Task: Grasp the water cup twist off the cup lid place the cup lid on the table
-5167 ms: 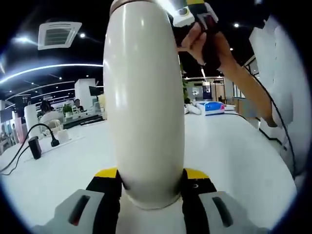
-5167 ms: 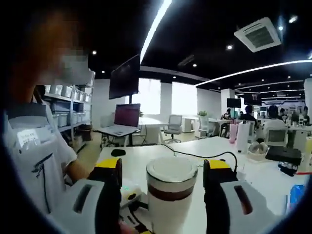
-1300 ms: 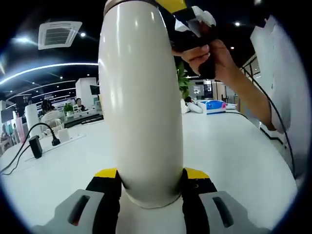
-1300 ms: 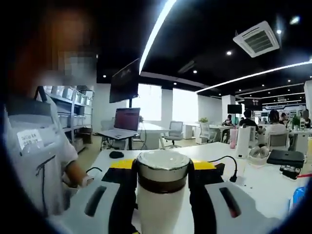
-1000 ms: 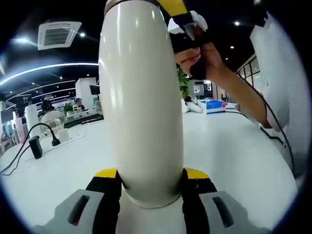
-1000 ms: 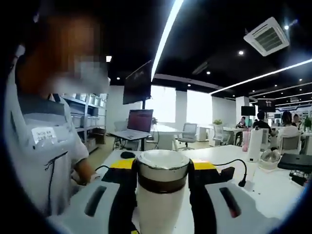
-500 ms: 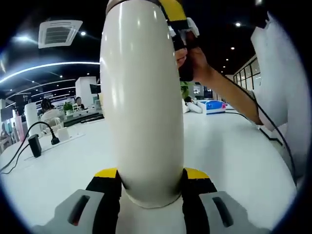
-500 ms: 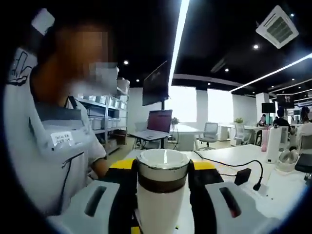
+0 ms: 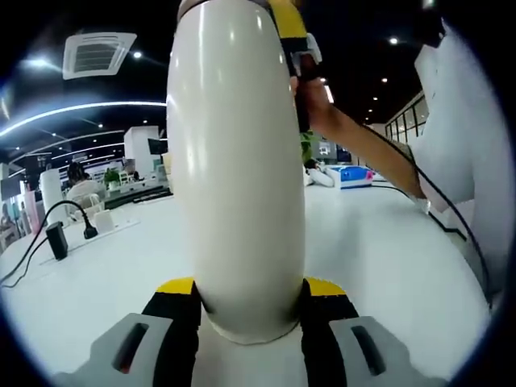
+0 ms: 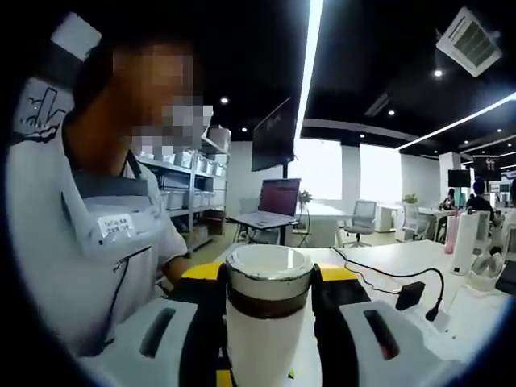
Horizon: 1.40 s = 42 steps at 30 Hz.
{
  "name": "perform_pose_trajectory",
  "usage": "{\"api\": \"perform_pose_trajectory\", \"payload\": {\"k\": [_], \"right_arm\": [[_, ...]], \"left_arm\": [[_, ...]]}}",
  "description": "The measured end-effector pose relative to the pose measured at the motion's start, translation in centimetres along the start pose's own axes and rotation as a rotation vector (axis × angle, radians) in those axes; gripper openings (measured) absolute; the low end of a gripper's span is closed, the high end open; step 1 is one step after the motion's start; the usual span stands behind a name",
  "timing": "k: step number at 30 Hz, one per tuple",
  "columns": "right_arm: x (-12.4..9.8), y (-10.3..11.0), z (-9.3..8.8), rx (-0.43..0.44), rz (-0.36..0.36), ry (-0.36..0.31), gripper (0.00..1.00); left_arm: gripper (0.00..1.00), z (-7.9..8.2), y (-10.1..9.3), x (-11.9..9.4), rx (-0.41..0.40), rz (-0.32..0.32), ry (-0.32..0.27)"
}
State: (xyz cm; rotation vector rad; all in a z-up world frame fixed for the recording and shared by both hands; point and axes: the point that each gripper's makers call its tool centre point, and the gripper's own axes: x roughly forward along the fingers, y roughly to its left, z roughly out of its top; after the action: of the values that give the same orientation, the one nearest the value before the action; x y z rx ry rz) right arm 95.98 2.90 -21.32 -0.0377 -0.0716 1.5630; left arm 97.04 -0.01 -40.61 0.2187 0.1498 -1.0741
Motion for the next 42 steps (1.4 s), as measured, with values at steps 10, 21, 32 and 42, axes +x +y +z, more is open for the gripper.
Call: {"api": "perform_pose_trajectory", "payload": {"k": [10, 21, 32, 42], "right_arm": [[-0.5, -0.2, -0.2, 0.057, -0.091, 0.043, 0.51], [-1.6, -0.6, 1.5, 0.036, -0.444, 0.011, 0.71], [-1.8, 0.1, 0.8, -0.037, -0.863, 0.109, 0.82], [-0.9, -0.2, 0.6, -0.052, -1.063, 0.125, 0.84]], "left_arm": [[0.50, 0.0, -0.1, 0.1, 0.011, 0.000, 0.002], [0.50, 0.1, -0.2, 0.1, 0.012, 0.002, 0.003], [0.50, 0.1, -0.2, 0.0, 0.017, 0.004, 0.004], [0.50, 0.0, -0.2, 0.0, 0.019, 0.002, 0.006]]}}
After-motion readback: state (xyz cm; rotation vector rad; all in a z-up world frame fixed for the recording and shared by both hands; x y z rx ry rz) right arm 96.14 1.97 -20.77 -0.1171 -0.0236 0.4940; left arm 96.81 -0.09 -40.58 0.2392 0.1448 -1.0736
